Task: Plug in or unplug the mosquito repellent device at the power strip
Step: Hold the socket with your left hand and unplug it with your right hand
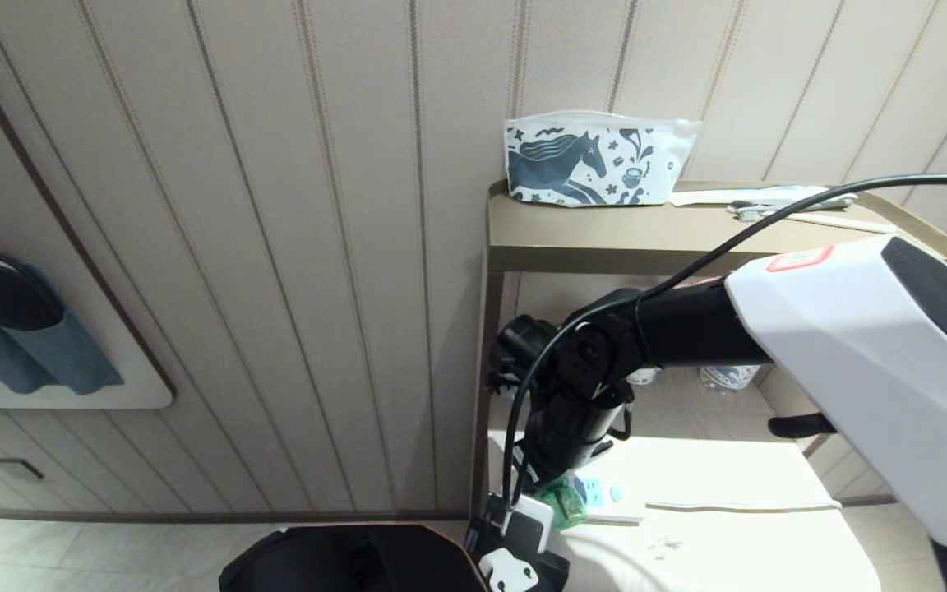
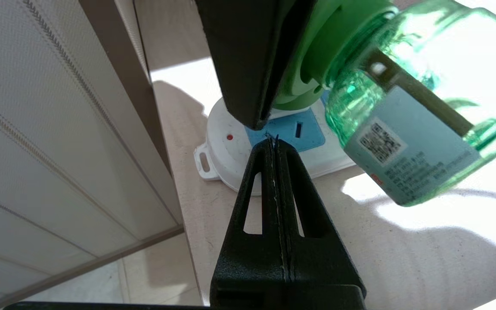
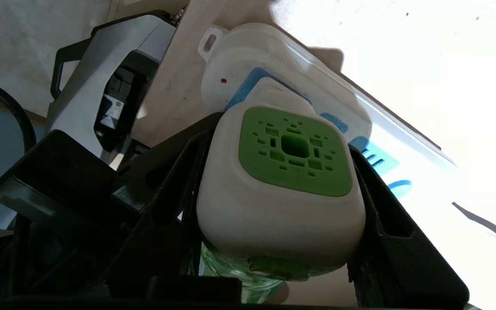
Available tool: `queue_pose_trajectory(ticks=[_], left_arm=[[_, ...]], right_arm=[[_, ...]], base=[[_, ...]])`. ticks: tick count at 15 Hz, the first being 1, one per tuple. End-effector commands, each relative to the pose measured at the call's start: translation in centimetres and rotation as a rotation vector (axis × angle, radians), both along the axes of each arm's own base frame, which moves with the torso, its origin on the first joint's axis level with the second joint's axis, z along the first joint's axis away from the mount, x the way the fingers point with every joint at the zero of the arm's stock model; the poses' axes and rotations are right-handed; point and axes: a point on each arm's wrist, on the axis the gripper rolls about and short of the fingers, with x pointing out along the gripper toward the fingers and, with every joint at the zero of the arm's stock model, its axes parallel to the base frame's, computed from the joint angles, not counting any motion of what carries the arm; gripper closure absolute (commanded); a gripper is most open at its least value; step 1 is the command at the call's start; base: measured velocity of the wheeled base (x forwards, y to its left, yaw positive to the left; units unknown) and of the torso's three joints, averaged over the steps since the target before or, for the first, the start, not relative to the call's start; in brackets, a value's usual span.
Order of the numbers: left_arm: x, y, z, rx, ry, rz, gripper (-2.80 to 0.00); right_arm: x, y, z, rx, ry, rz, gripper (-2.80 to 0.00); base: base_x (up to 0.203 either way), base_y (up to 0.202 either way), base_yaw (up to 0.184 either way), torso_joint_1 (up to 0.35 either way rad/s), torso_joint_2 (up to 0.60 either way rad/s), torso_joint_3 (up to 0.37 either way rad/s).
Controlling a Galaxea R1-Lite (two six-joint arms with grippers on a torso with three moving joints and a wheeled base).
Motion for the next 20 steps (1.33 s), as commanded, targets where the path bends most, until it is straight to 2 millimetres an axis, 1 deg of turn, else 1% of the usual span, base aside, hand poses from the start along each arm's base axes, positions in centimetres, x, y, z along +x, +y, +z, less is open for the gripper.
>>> queue_pose_trajectory(ticks=[1,3,6,8,11,15,20], left_arm=[[0.0,0.0,0.3,-0.033,-0.016,0.005,0.0],[0.0,0.0,0.3,-0.033,-0.016,0.005,0.0],[0.0,0.0,0.3,-0.032,-0.015,0.005,0.0],[0.0,0.0,0.3,-0.032,-0.015,0.005,0.0],[0.0,0.0,0.3,-0.032,-0.015,0.005,0.0],[0.0,0.0,0.5,-0.038,-0.016,0.005,0.0],[0.1,-0.1,1.4,-0.065,-0.026,0.008,0.0]], right_arm=[[-0.5,-0.2,0.6,0.004,-0.003,0.002,0.0],[-0.8,-0.4,1.1,0.007,-0.012,0.001,0.0],[-1.1,-0.1,1.2,-0.008,-0.025,0.008,0.0],[-1.4,0.3,0.8,-0.053,-0.046,0.007,0.0],[-1.7,0.4,0.2,-0.071,-0.037,0.015,0.0],[-1.8,0.5,-0.5,-0.079,-0.013,0.02,0.0],[-1.5,0.7,-0.9,-0.056,0.011,0.024,0.0]], base=[[0.0,0.0,0.0,0.0,0.0,0.0],[0.0,0.0,0.0,0.0,0.0,0.0],[0.0,0.0,0.0,0.0,0.0,0.0],[0.0,0.0,0.0,0.0,0.0,0.0],[0.0,0.0,0.0,0.0,0.0,0.0],[0.0,0.0,0.0,0.0,0.0,0.0],[0.0,0.0,0.0,0.0,0.0,0.0]])
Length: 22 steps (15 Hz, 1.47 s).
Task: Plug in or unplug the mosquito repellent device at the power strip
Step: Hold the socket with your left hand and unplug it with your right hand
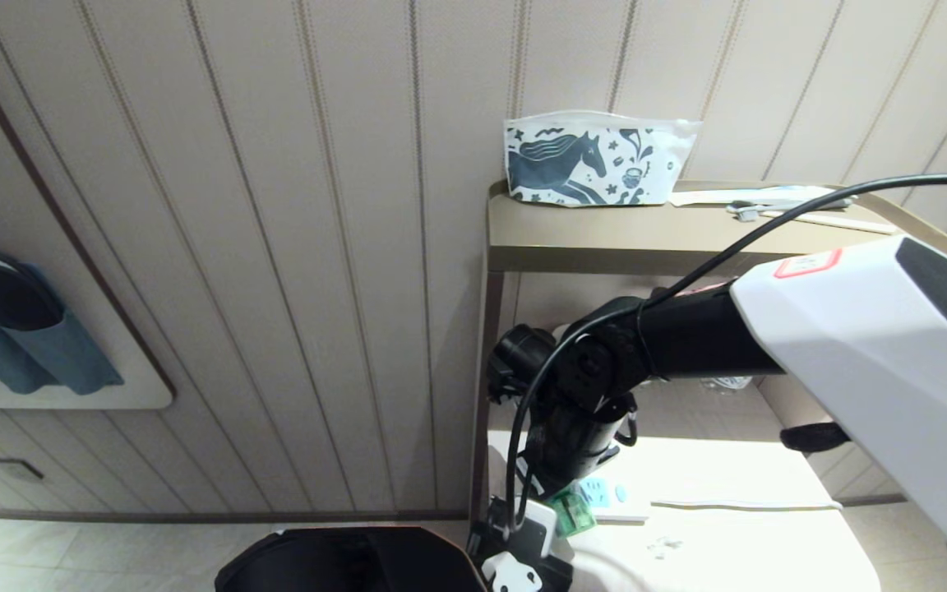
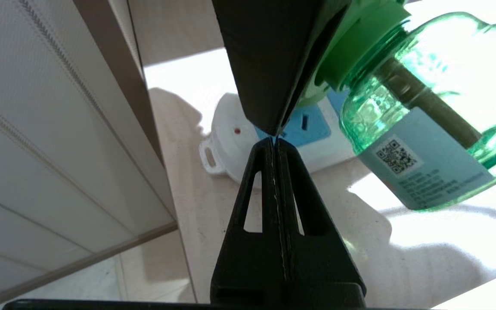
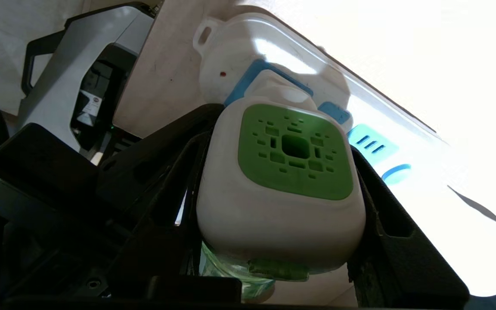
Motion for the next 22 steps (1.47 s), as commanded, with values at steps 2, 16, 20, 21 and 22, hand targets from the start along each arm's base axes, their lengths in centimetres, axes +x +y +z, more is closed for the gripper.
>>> queue_pose_trajectory(ticks=[2,16,20,21,22], left_arm=[[0.1,-0.2,1.1,-0.059,-0.028,0.005,0.0],[-0.9,-0.1,-0.4,-0.015,-0.005,-0.026,0.0],[-1.0,-0.1,-0.7,-0.01,-0.001,-0.029,0.0],[-1.0,-0.1,-0.7,-0.007,-0.001,-0.03,0.0],[-1.0,-0.1,-0.7,-0.009,0.0,-0.029,0.0]], right_arm=[[0.2,0.1,-0.4,0.023,0.033,0.005,0.0],[0.6,-0.1,0.8,0.054,0.008,-0.004,0.0],[0.7,-0.1,1.5,0.069,-0.008,-0.006,0.0],[0.6,-0.1,1.5,0.069,-0.006,-0.011,0.0],[0.4,-0.2,1.5,0.069,-0.005,-0.013,0.0]], base=[[0.0,0.0,0.0,0.0,0.0,0.0],[0.0,0.0,0.0,0.0,0.0,0.0],[0.0,0.0,0.0,0.0,0.0,0.0],[0.0,0.0,0.0,0.0,0.0,0.0],[0.0,0.0,0.0,0.0,0.0,0.0]])
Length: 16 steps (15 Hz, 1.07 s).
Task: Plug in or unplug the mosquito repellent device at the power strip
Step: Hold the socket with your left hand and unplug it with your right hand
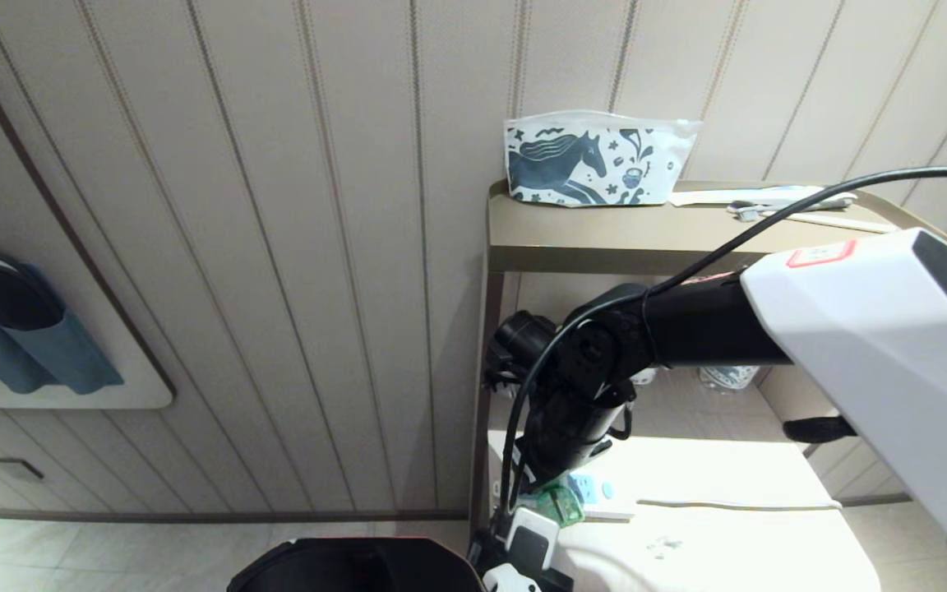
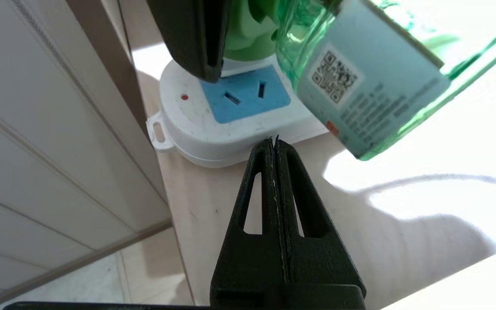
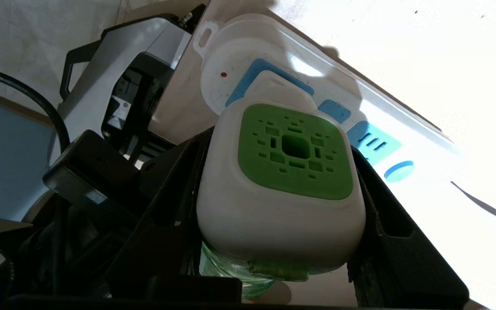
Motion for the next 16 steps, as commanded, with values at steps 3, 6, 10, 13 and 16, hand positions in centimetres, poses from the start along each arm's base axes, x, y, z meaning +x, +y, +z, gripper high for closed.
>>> queue_pose_trajectory(ticks=[3,6,10,13,16], left_arm=[[0.1,-0.1,0.4,-0.041,-0.018,0.006,0.0],[0.1,-0.2,1.5,-0.066,-0.031,0.012,0.0],[-0.1,-0.3,2.8,-0.094,-0.043,0.008,0.0],[-0.6,-0.8,2.2,-0.085,-0.039,-0.01,0.0],[-0.7,-1.0,1.8,-0.08,-0.037,-0.017,0.0]], right_arm=[[-0.3,-0.1,-0.2,-0.007,0.015,-0.015,0.0],[0.0,-0.2,-0.5,-0.011,0.019,-0.02,0.0],[0.4,-0.4,-0.6,-0.008,0.016,-0.031,0.0],[0.7,-0.2,-0.8,-0.007,0.016,-0.032,0.0],[0.8,0.0,-0.7,-0.002,0.01,-0.032,0.0]], base=[[0.0,0.0,0.0,0.0,0.0,0.0],[0.0,0.0,0.0,0.0,0.0,0.0],[0.0,0.0,0.0,0.0,0.0,0.0],[0.0,0.0,0.0,0.0,0.0,0.0],[0.0,0.0,0.0,0.0,0.0,0.0]])
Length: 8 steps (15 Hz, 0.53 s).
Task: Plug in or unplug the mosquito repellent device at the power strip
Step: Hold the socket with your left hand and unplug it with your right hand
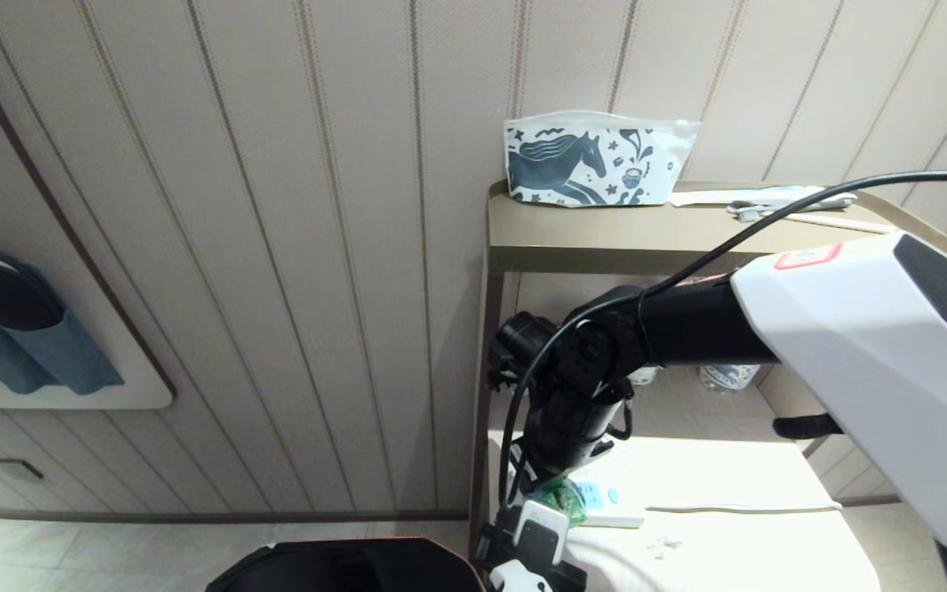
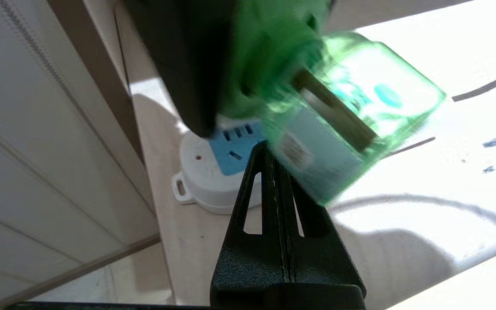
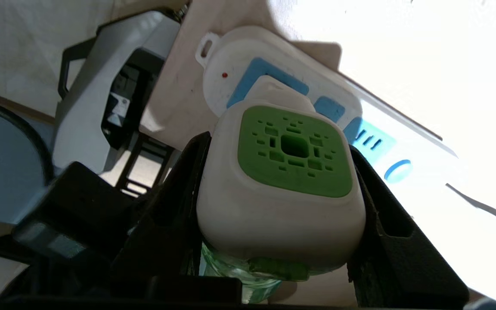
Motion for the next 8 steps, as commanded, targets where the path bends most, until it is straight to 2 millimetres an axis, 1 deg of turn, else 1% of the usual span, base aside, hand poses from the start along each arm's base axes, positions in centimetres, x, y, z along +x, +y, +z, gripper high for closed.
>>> queue_pose_trajectory(ticks=[1,3,5,6,7,8], left_arm=[[-0.1,-0.1,-0.1,-0.031,-0.012,-0.001,0.0],[-0.1,0.0,0.1,-0.03,-0.011,0.001,0.0],[-0.2,0.2,0.4,-0.032,-0.012,0.006,0.0],[-0.2,0.3,0.9,-0.038,-0.014,0.006,0.0],[-0.2,0.4,1.0,-0.039,-0.015,0.008,0.0],[0.1,0.8,1.9,-0.052,-0.02,0.021,0.0]], right_arm=[[0.1,0.1,-0.2,-0.002,0.004,-0.001,0.0],[0.0,0.0,0.2,0.001,-0.003,-0.004,0.0],[-0.5,-0.5,1.5,0.017,-0.024,-0.004,0.0],[-0.9,-0.7,2.3,0.026,-0.036,-0.004,0.0],[-1.0,-0.8,2.5,0.028,-0.039,-0.003,0.0],[-1.5,-1.1,3.6,0.041,-0.06,-0.002,0.0]], base=[[0.0,0.0,0.0,0.0,0.0,0.0],[0.0,0.0,0.0,0.0,0.0,0.0],[0.0,0.0,0.0,0.0,0.0,0.0],[0.0,0.0,0.0,0.0,0.0,0.0],[0.0,0.0,0.0,0.0,0.0,0.0],[0.0,0.0,0.0,0.0,0.0,0.0]])
